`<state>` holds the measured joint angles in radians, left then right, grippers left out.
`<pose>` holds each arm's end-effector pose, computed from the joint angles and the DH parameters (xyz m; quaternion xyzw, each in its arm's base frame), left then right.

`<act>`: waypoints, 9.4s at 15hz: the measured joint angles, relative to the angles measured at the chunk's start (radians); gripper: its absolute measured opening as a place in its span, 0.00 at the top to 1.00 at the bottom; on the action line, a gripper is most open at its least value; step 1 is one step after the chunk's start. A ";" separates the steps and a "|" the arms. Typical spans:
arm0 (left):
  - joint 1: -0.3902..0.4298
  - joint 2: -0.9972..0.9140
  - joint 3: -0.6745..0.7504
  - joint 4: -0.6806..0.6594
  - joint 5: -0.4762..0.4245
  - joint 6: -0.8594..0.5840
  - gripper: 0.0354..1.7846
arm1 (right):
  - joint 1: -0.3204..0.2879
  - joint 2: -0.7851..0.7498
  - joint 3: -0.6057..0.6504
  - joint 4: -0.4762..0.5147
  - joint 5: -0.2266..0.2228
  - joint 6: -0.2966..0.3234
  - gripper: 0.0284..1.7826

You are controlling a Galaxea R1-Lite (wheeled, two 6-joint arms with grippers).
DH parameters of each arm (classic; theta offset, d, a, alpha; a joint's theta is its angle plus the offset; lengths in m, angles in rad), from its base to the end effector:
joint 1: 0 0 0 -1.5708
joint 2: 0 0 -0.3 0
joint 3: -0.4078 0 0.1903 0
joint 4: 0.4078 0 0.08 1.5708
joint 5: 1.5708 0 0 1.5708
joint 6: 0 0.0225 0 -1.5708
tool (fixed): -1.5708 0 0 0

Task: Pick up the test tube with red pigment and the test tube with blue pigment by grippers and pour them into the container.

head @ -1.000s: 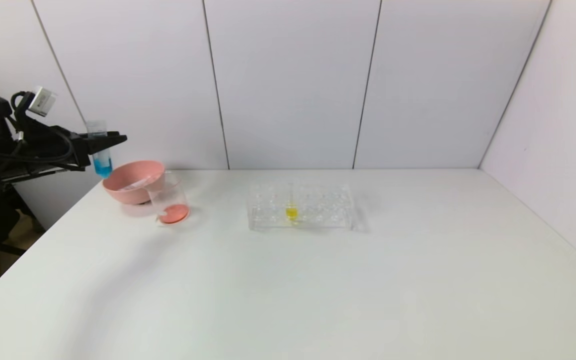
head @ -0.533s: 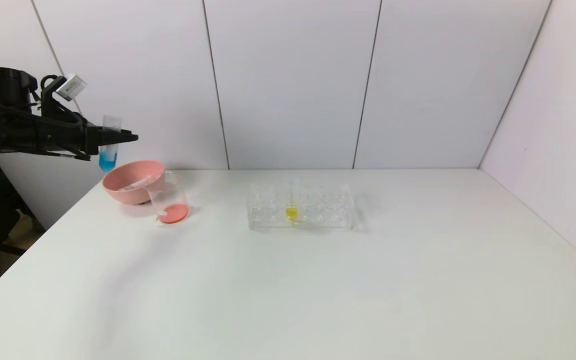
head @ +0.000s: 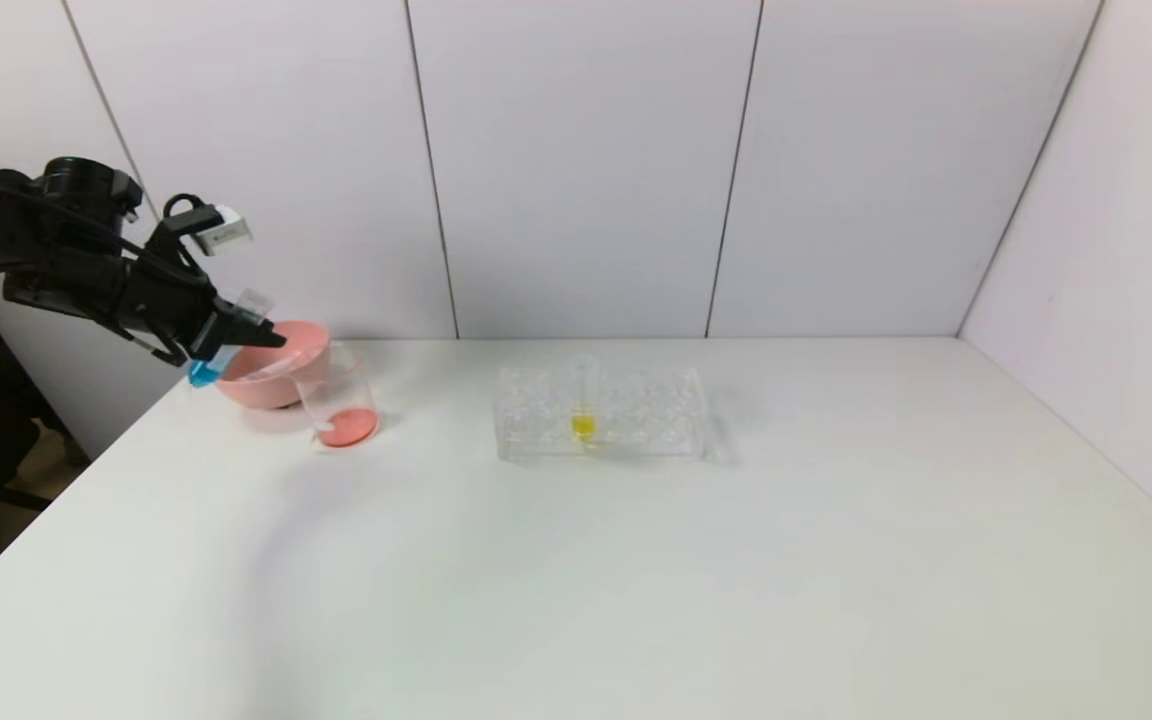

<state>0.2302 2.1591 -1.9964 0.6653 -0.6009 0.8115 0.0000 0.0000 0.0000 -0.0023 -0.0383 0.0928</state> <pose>0.4096 0.0829 0.2231 0.2060 0.2716 -0.3003 0.8909 -0.0228 -0.0009 0.0757 0.0464 -0.0020 -0.0191 0.9987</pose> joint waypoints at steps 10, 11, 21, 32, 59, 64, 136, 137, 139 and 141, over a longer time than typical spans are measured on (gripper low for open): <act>-0.083 -0.046 -0.011 0.041 0.227 0.160 0.71 | 0.000 0.000 0.000 0.000 0.000 0.000 0.00; -0.090 -0.046 -0.011 0.048 0.241 0.174 0.71 | 0.000 0.000 0.000 0.000 0.000 0.000 0.00; -0.120 -0.041 -0.012 0.066 0.358 0.279 0.71 | 0.000 0.000 0.000 0.000 0.000 0.000 0.00; -0.166 -0.022 -0.013 0.041 0.462 0.291 0.71 | 0.000 0.000 0.000 0.000 0.000 0.000 0.00; -0.211 -0.011 -0.011 0.022 0.710 0.406 0.71 | 0.000 0.000 0.000 0.000 0.000 0.000 0.00; -0.229 -0.012 -0.011 0.023 0.807 0.444 0.71 | 0.000 0.000 0.000 0.000 0.000 0.000 0.00; -0.145 0.134 0.607 -1.679 0.921 -0.828 0.19 | 0.000 0.000 0.000 0.000 0.000 0.000 0.00; -0.150 0.117 0.611 -1.671 0.920 -0.828 0.13 | 0.000 0.000 0.000 0.000 0.000 0.000 0.00; -0.169 0.064 0.616 -1.615 0.905 -0.828 0.04 | 0.000 0.000 0.000 0.000 0.000 0.000 0.00; -0.194 -0.003 0.618 -1.522 0.838 -0.839 0.00 | 0.000 0.000 0.000 0.000 0.000 0.000 0.00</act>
<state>0.0360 2.1566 -1.3787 -0.8566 0.2370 -0.0279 0.0000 0.0000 0.0000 -0.0028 -0.0383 0.0932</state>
